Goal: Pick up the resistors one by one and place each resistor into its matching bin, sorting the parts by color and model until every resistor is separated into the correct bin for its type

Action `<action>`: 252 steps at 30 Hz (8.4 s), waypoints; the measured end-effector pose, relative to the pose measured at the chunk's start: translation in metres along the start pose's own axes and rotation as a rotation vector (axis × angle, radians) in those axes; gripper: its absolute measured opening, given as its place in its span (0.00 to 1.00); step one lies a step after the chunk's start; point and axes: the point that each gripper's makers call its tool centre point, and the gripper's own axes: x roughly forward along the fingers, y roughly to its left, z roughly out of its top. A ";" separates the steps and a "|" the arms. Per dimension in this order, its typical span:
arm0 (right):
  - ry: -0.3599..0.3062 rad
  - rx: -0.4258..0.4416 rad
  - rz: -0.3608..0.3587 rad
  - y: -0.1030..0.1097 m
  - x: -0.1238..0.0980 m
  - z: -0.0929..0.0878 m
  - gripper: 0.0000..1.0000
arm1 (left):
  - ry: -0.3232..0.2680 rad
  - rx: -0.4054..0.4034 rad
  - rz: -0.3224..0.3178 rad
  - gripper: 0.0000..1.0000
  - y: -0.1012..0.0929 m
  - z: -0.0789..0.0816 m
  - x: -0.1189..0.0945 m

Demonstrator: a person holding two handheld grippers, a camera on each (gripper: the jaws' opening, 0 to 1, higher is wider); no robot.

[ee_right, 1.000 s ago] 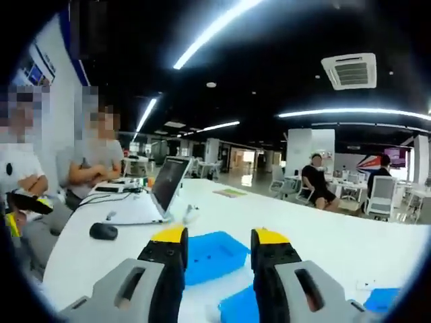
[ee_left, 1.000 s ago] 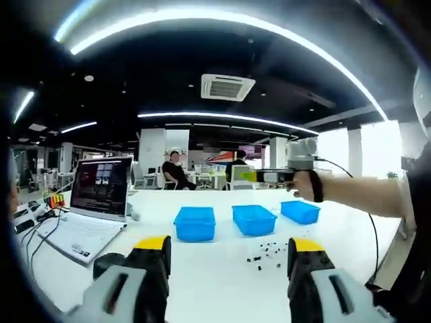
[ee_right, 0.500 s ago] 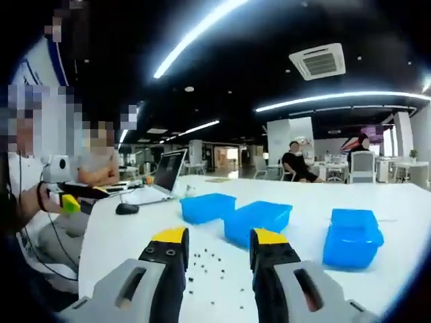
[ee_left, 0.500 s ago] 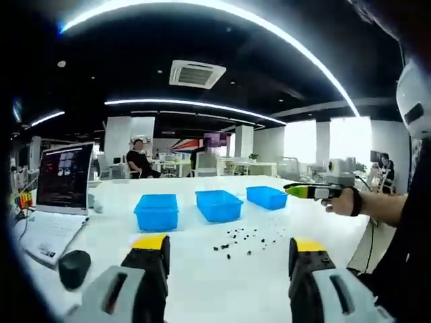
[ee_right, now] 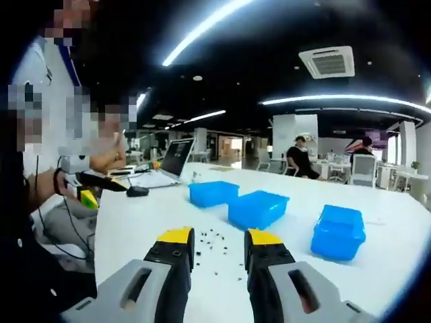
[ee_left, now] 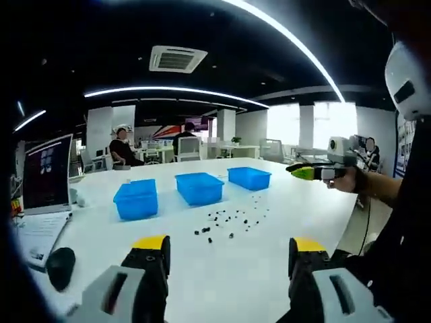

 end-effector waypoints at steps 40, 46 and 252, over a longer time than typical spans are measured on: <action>0.782 -0.613 0.740 0.052 0.101 -0.098 0.22 | 0.072 -0.027 0.015 0.73 -0.012 -0.023 -0.021; 0.832 -0.635 0.772 0.050 0.105 -0.104 0.20 | 0.083 -0.024 0.014 0.73 -0.012 -0.027 -0.022; 0.721 -0.424 0.782 0.113 0.124 -0.059 0.07 | -0.036 -0.060 0.047 0.74 -0.005 -0.012 -0.033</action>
